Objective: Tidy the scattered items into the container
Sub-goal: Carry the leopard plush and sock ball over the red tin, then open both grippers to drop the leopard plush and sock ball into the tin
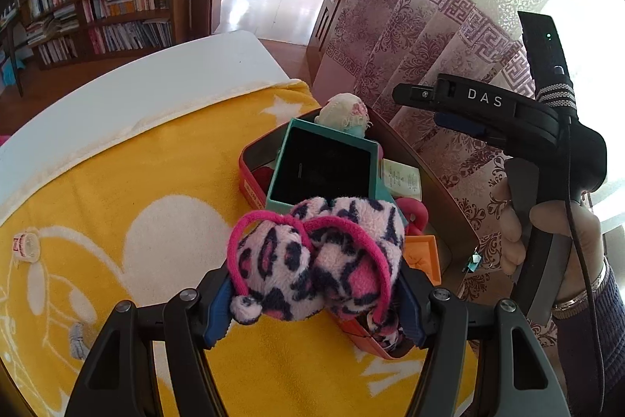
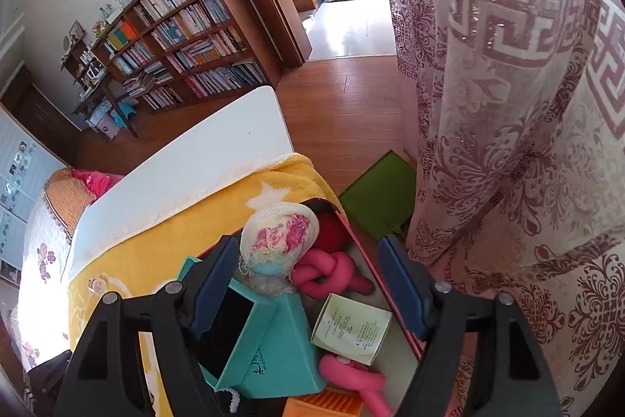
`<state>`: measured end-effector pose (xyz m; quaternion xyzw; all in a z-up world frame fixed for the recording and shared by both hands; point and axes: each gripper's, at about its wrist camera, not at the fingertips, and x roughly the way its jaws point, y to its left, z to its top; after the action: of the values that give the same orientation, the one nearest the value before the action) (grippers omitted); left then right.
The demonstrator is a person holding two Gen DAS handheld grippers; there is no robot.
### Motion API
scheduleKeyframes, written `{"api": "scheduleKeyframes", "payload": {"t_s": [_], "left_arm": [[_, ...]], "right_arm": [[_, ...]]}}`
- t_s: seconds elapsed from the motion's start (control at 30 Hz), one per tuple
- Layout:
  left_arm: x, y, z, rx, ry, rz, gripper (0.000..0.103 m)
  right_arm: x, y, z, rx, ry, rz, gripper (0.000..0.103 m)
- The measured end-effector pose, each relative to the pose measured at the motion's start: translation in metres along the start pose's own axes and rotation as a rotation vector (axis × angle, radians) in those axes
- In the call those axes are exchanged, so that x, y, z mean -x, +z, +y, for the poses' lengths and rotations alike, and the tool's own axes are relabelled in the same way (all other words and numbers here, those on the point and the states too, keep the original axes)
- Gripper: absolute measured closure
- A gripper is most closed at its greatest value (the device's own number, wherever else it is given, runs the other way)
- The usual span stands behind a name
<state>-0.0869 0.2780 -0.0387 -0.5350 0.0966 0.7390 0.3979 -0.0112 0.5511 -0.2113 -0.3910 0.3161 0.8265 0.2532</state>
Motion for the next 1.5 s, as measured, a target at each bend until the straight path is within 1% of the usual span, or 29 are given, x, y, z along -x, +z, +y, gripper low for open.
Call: {"api": "scheduleKeyframes", "payload": {"t_s": [0.17,0.4,0.53,0.67,0.77,0.9,1.03,1.07,1.1,1.17,1.33,1.5], "left_arm": [[-0.01,0.009,-0.033,-0.065,-0.042,0.008,0.034],[-0.033,0.012,-0.089,-0.187,-0.098,0.038,0.034],[-0.053,0.01,-0.112,-0.242,-0.102,0.063,0.034],[-0.072,0.007,-0.128,-0.282,-0.1,0.092,0.033],[-0.084,0.006,-0.134,-0.302,-0.072,0.102,0.027],[-0.091,0.007,-0.131,-0.278,-0.046,0.121,0.022],[-0.085,0.008,-0.123,-0.246,-0.053,0.115,0.02],[-0.083,0.009,-0.121,-0.236,-0.059,0.113,0.015],[-0.08,0.009,-0.119,-0.225,-0.069,0.108,0.013],[-0.074,0.011,-0.116,-0.206,-0.092,0.091,0.004],[-0.063,0.015,-0.11,-0.18,-0.106,0.063,0.004],[-0.05,0.013,-0.099,-0.147,-0.106,0.046,0.004]], "right_arm": [[0.029,-0.007,-0.025,-0.084,0.009,-0.037,0.025],[0.059,-0.012,-0.059,-0.142,-0.031,-0.082,0.025],[0.068,-0.015,-0.069,-0.156,-0.043,-0.094,0.025],[0.072,-0.021,-0.076,-0.161,-0.058,-0.101,0.025],[0.072,-0.023,-0.078,-0.17,-0.056,-0.099,0.025],[0.071,-0.027,-0.079,-0.166,-0.056,-0.096,0.025],[0.068,-0.03,-0.077,-0.162,-0.053,-0.087,0.025],[0.068,-0.031,-0.076,-0.161,-0.052,-0.084,0.025],[0.067,-0.031,-0.074,-0.16,-0.05,-0.081,0.025],[0.066,-0.031,-0.072,-0.155,-0.049,-0.078,0.025],[0.068,-0.033,-0.064,-0.141,-0.043,-0.079,0.025],[0.069,-0.036,-0.058,-0.133,-0.042,-0.076,0.025]]}}
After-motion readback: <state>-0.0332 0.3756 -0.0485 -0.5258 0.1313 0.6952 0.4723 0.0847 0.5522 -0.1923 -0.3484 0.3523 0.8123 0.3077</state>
